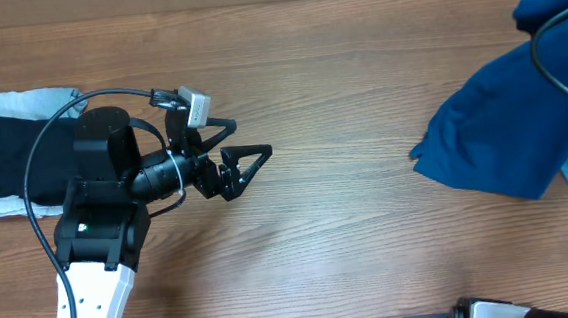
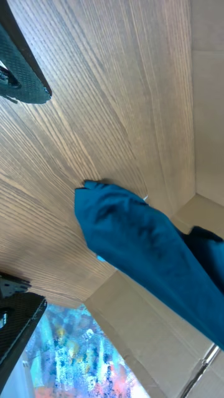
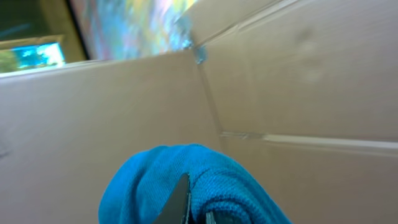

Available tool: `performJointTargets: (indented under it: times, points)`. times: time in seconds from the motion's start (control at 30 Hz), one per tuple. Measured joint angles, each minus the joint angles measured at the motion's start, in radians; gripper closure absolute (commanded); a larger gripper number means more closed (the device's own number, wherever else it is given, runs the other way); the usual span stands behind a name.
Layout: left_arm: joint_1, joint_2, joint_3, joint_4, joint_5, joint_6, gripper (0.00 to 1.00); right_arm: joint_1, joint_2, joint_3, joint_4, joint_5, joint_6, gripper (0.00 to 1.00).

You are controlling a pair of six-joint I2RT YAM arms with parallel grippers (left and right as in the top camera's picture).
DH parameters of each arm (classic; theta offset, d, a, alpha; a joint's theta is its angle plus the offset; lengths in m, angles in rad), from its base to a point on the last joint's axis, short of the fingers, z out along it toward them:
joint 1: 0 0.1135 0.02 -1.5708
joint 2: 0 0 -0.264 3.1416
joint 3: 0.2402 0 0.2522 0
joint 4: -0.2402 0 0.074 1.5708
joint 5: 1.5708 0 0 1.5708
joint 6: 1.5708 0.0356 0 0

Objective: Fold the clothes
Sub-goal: 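Drag the teal shirt with the right gripper onto the table center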

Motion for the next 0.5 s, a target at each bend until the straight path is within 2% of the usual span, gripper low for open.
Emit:
performJointTargets:
  times: [0.13, 0.37, 0.5]
  points:
    - [0.000, 0.000, 0.000, -0.002, 0.000, 0.019, 0.00, -0.006, 0.000, 0.014, 0.087, 0.132, -0.121, 0.96]
    - [0.000, 0.000, 0.000, -0.006, 0.000, 0.042, 0.00, -0.033, 0.009, 0.089, 0.106, 0.192, -0.154, 0.96]
    - [0.000, 0.000, 0.000, -0.028, -0.001, 0.048, 0.00, -0.012, 0.027, 0.163, -0.001, 0.208, -0.129, 0.96]
